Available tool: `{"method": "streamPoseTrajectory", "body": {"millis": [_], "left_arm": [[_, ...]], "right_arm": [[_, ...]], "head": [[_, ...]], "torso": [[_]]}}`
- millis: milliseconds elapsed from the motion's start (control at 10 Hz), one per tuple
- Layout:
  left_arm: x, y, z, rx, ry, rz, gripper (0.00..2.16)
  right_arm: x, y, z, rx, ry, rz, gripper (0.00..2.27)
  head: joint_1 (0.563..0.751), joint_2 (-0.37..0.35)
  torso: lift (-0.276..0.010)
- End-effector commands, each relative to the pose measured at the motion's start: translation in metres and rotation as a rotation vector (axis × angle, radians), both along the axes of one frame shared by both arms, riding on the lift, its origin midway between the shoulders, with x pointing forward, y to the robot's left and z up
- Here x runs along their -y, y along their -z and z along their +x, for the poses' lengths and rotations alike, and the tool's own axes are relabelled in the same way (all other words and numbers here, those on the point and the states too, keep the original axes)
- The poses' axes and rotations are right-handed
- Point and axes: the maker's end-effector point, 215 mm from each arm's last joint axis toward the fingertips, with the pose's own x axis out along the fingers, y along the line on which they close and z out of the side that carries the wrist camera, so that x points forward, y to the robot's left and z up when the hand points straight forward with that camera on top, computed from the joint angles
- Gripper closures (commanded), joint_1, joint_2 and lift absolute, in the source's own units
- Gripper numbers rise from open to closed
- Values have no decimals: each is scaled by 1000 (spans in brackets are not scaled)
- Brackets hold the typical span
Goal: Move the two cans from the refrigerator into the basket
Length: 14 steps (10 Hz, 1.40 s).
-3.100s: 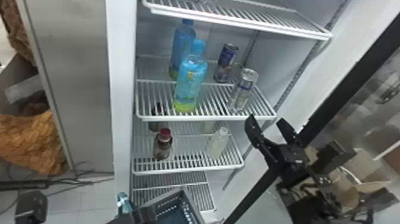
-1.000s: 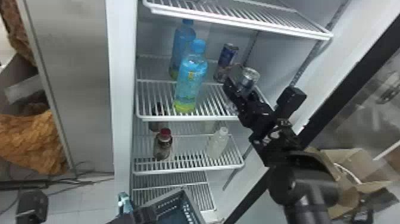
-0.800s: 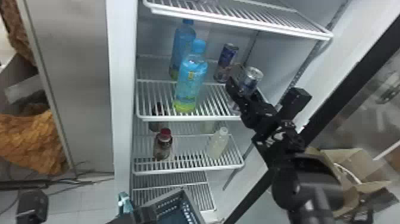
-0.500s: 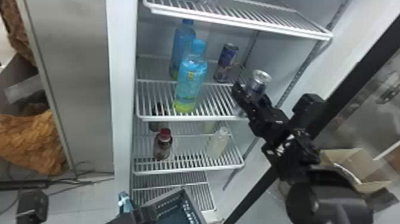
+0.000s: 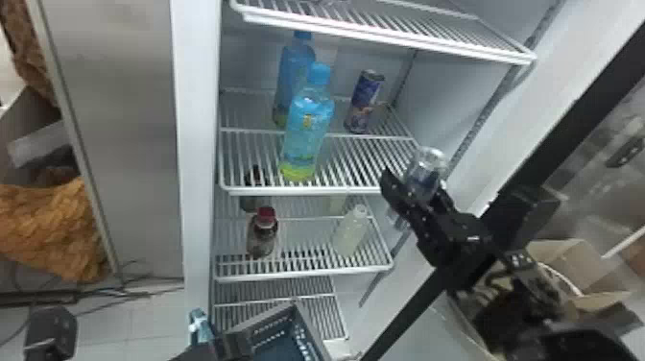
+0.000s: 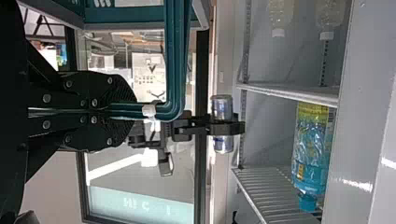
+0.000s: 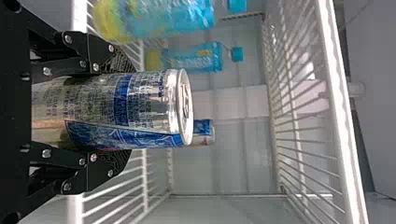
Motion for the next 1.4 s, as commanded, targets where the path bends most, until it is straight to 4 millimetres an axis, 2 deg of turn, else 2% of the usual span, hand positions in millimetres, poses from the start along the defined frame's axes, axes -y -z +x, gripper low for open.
{"method": "streamPoseTrajectory", "body": {"millis": [0, 500, 600, 900, 1000, 1100, 1300], "left_arm": [[0, 0, 0, 0, 0, 0, 1197], [1, 0, 0, 0, 2, 2, 1197], [1, 0, 0, 0, 2, 2, 1197], [1, 0, 0, 2, 4, 1, 1197], [1, 0, 0, 2, 4, 3, 1197], [1, 0, 1, 4, 5, 6, 1197], [1, 0, 1, 7, 5, 6, 1197]], "right_arm": [[-17, 10, -22, -45, -36, 17, 1184], [-62, 60, -62, -197, -147, 81, 1184], [-75, 65, -67, -215, -179, 93, 1184], [-119, 62, -84, -246, -282, 153, 1184], [-131, 64, -92, -270, -318, 167, 1184], [-141, 69, -103, -306, -352, 173, 1184], [-154, 92, -125, -415, -421, 183, 1184]], "head": [[695, -350], [695, -350], [695, -350], [695, -345], [695, -320], [695, -310], [695, -274]], "torso": [[-35], [-35], [-35], [-35], [-35], [-35], [-35]]}}
